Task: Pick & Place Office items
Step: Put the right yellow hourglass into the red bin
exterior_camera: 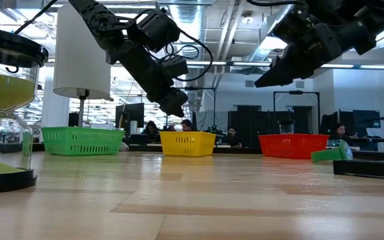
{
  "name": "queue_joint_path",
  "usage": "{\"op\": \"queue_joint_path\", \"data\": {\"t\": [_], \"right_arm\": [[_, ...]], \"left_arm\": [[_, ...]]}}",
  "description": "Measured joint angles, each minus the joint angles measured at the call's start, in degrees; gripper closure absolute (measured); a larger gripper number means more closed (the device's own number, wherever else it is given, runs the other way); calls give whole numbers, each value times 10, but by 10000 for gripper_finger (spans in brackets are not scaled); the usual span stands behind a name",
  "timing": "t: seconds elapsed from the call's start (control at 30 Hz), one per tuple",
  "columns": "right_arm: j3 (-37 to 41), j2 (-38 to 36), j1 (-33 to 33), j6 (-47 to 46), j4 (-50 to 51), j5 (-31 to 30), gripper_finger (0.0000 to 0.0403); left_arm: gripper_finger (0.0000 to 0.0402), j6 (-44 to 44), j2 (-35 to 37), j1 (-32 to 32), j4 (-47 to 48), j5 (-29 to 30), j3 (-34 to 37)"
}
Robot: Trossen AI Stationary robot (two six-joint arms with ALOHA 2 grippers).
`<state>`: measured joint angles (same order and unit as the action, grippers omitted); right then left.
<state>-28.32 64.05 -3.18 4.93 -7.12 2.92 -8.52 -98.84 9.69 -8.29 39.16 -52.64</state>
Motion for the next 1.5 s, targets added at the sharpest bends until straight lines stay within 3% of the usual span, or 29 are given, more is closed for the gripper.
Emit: {"op": "queue_joint_path", "data": {"t": [0.17,0.37,0.57,0.87,1.03,1.3,1.5], "right_arm": [[0,0,0,0,15,0,241],[0,0,0,-3,79,-17,205],[0,0,0,-7,133,-47,198],[0,0,0,-93,216,-47,213],[0,0,0,-143,233,-60,219],[0,0,0,-145,234,-60,223],[0,0,2,-155,232,-60,224]], "left_arm": [[257,0,0,0,-3,0,0],[257,0,0,-5,-17,0,0],[257,10,0,-10,-22,0,0],[257,15,0,-12,-25,-2,0],[257,16,0,-16,-36,-51,0],[257,15,0,-16,-60,-135,0],[257,15,0,-16,-69,-241,0]]}}
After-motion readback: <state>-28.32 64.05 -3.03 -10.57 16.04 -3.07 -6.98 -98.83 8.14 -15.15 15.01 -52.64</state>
